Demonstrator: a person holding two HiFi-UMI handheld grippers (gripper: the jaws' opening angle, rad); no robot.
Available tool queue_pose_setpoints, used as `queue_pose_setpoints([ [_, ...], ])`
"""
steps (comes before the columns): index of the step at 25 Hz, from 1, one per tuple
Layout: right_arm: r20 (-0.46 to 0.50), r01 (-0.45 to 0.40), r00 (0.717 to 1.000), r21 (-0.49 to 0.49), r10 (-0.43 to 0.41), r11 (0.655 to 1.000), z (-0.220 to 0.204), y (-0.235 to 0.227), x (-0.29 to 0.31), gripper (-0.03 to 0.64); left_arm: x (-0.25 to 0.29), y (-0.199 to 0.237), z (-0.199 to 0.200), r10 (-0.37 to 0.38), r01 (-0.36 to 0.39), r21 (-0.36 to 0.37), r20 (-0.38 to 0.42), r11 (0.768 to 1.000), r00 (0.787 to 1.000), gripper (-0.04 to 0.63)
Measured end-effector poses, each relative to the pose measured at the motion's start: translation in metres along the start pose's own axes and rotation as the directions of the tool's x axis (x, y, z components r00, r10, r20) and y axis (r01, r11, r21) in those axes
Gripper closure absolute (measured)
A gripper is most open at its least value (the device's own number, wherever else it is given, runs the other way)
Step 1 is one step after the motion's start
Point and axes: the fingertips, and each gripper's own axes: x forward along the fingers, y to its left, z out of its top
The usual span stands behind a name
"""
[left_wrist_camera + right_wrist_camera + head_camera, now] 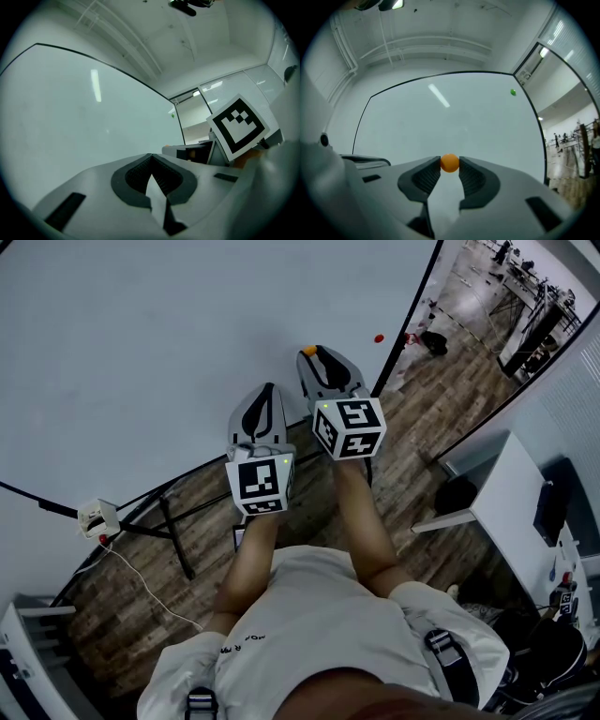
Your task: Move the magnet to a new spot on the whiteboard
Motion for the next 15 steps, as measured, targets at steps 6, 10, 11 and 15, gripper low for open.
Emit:
queue_pose_setpoints([
  [6,-0.005,0.000,1.000,0.004,0.000,1.000,0.003,-0.005,0.008,0.485,0.002,0.001,0.002,0.003,-0.003,0.000,0.000,1.000,1.000,0.592],
  [10,-0.016,0.002,1.000,0.008,-0.002,1.000,-0.001,-0.003,0.013,0.486,0.001,0.006,0.001,0.002,-0.002,0.003,0.000,1.000,1.000,0.592],
  [11,-0.019,0.004,1.000,0.011,-0.003,1.000,-0.001,-0.005,0.013,0.485,0.001,0.006,0.001,0.001,-0.001,0.004,0.000,1.000,1.000,0.592],
  [15,-0.034,0.000,0.999,0.015,0.001,1.000,-0.005,-0.007,0.020,0.485,0.004,0.006,0.003,0.000,0.000,0.008,0.005,1.000,1.000,0.592],
])
